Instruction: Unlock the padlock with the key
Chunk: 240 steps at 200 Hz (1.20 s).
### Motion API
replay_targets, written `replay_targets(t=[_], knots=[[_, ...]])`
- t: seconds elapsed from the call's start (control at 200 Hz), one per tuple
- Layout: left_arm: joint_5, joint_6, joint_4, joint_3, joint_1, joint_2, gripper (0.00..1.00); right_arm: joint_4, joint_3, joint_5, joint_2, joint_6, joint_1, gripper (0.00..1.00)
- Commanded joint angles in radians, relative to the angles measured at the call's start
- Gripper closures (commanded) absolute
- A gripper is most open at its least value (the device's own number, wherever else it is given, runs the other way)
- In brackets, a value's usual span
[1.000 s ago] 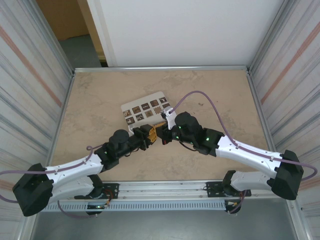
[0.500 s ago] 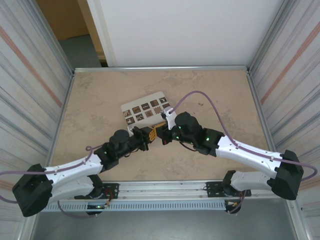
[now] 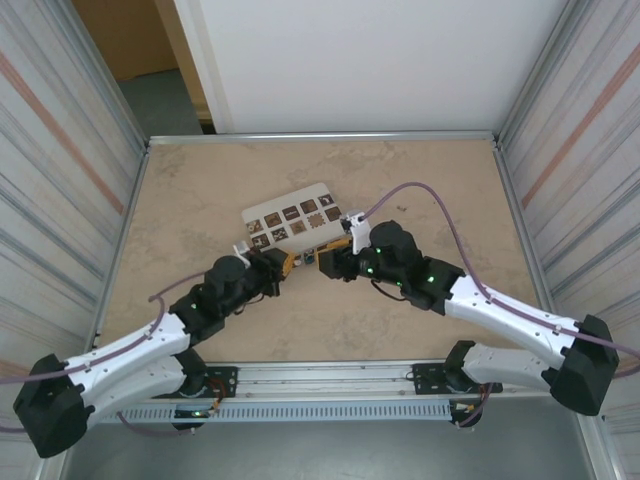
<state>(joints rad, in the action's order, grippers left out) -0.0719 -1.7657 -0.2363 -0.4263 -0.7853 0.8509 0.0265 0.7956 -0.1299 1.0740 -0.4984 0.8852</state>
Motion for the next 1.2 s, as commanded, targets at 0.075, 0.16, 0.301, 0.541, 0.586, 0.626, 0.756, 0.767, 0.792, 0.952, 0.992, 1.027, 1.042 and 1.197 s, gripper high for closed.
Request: replay_targets(t=[0.075,0.16,0.301,0.541,0.586,0.626,0.756,0.767,0.792,0.952,0.992,1.027,1.042,1.197], knots=[[0.081,0.493,0.145,-0.136,0.101,-0.01,1.0,-0.084,-0.044,-0.248,-0.061,-0.108,-0.135,0.44],[0.152,0.702,0.149,-0.201,0.115,0.014,1.0,-0.133,-0.062,-0.351,-0.071,-0.154,-0.19,0.4],[0.219,0.955,0.252,-0.333,0.112,0.06,1.0,-0.243,-0.099,-0.456,-0.074,-0.219,-0.234,0.39],[0.251,1.011,0.052,-0.299,0.106,0.065,1.0,-0.45,-0.128,-0.551,-0.025,-0.31,-0.242,0.43],[0.25,1.016,0.036,-0.297,0.1,0.068,1.0,-0.488,-0.128,-0.557,-0.014,-0.324,-0.238,0.43],[0.247,1.019,0.019,-0.294,0.091,0.071,1.0,-0.507,-0.123,-0.555,-0.006,-0.328,-0.232,0.43],[0.231,1.016,-0.032,-0.273,0.071,0.071,1.0,-0.522,-0.099,-0.545,0.022,-0.32,-0.206,0.44],[0.23,1.013,-0.035,-0.271,0.071,0.072,1.0,-0.523,-0.098,-0.544,0.025,-0.319,-0.203,0.44],[0.229,1.012,-0.042,-0.268,0.068,0.072,1.0,-0.527,-0.095,-0.541,0.029,-0.319,-0.199,0.44],[0.23,1.004,-0.059,-0.264,0.063,0.074,1.0,-0.551,-0.08,-0.526,0.064,-0.322,-0.174,0.48],[0.233,1.005,-0.064,-0.264,0.061,0.076,1.0,-0.553,-0.073,-0.526,0.073,-0.323,-0.167,0.49],[0.235,1.008,-0.067,-0.264,0.061,0.078,1.0,-0.556,-0.065,-0.526,0.082,-0.323,-0.163,0.5],[0.237,1.007,-0.069,-0.265,0.06,0.078,1.0,-0.555,-0.062,-0.526,0.085,-0.323,-0.161,0.5],[0.24,1.006,-0.075,-0.267,0.058,0.086,1.0,-0.556,-0.034,-0.531,0.123,-0.328,-0.152,0.54]])
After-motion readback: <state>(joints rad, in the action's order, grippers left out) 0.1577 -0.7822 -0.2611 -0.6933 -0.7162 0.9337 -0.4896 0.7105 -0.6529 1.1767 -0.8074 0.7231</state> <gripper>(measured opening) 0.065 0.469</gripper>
